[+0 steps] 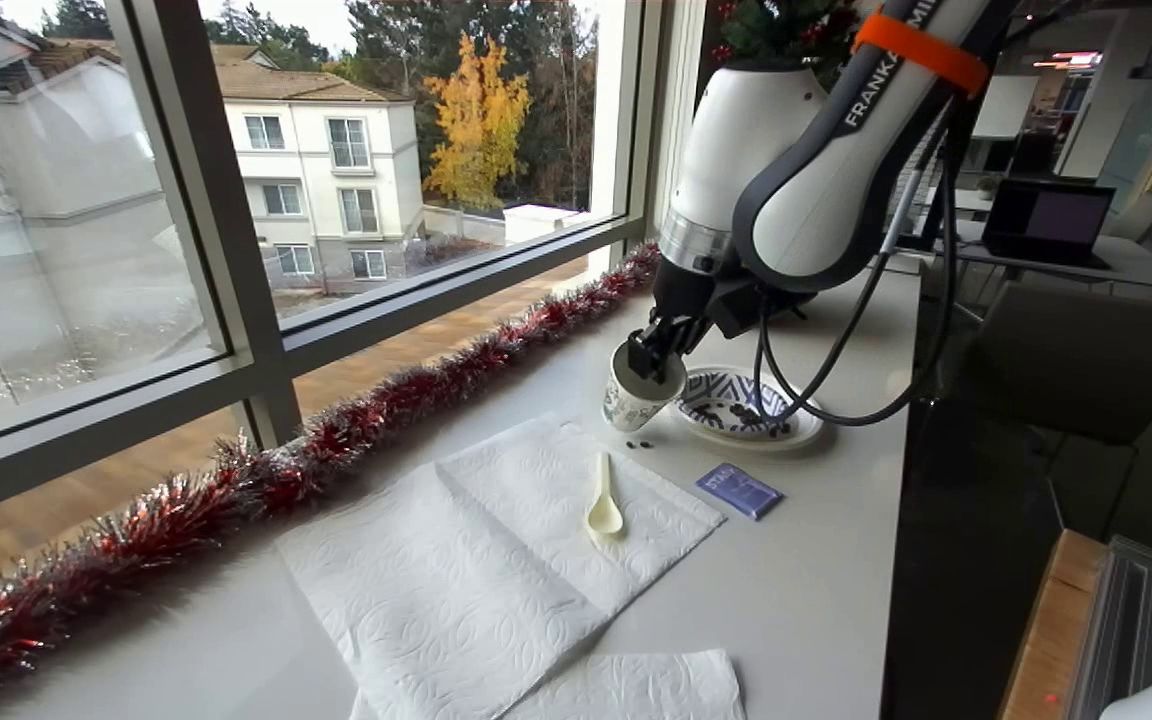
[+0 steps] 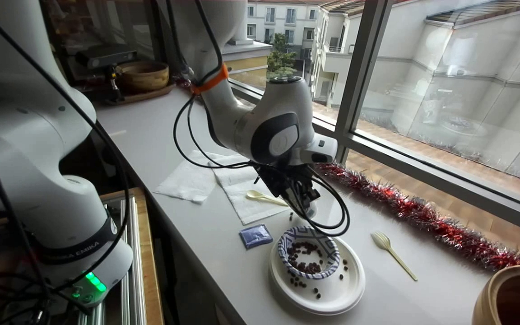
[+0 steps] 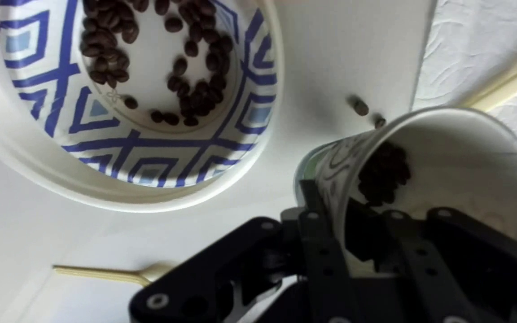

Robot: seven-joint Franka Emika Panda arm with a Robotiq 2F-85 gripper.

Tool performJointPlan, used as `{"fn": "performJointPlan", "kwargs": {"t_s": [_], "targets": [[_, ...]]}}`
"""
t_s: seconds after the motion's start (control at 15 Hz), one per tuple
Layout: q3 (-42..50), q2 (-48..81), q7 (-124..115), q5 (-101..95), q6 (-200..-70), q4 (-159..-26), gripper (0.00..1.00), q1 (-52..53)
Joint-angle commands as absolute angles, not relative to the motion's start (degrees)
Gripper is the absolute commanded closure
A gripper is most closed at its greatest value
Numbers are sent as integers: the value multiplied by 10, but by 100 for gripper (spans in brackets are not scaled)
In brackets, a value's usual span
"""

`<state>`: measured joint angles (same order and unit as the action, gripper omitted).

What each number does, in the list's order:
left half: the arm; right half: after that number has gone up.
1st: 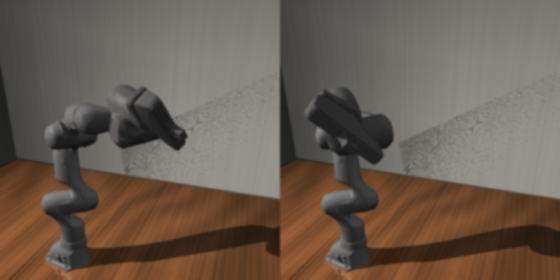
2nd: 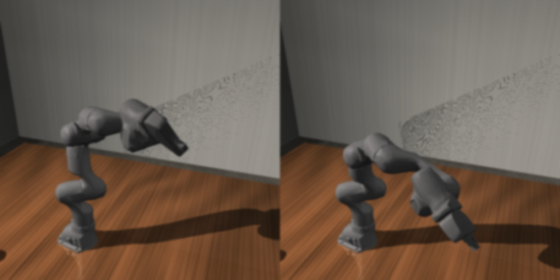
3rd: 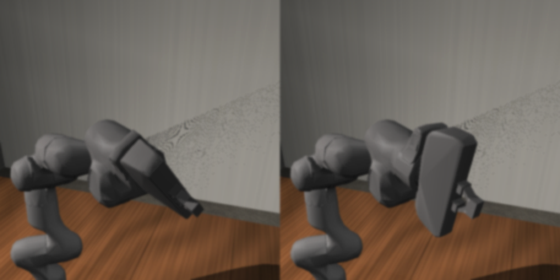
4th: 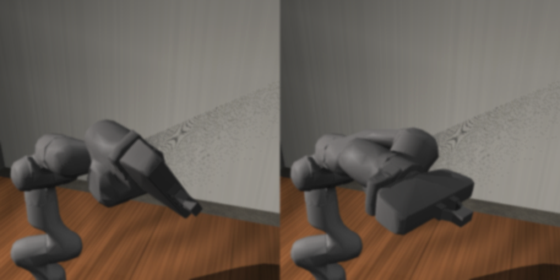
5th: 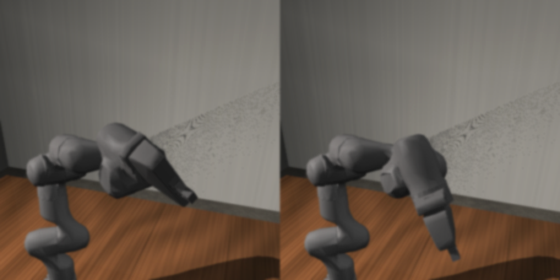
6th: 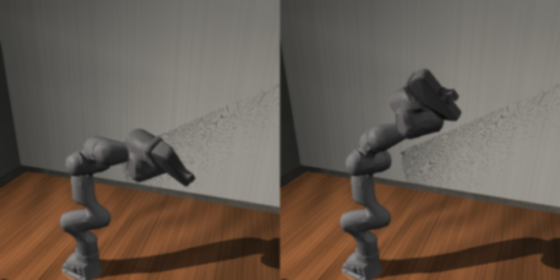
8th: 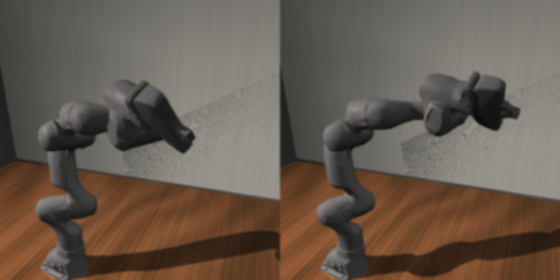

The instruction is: Put the cup upright

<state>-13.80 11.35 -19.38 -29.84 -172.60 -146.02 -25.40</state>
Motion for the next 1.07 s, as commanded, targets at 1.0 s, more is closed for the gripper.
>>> {"fn": "performJointPlan", "kwargs": {"t_s": [1.0], "targets": [[-87, 130, -44, 82, -1651, -1384, 98, -157]]}}
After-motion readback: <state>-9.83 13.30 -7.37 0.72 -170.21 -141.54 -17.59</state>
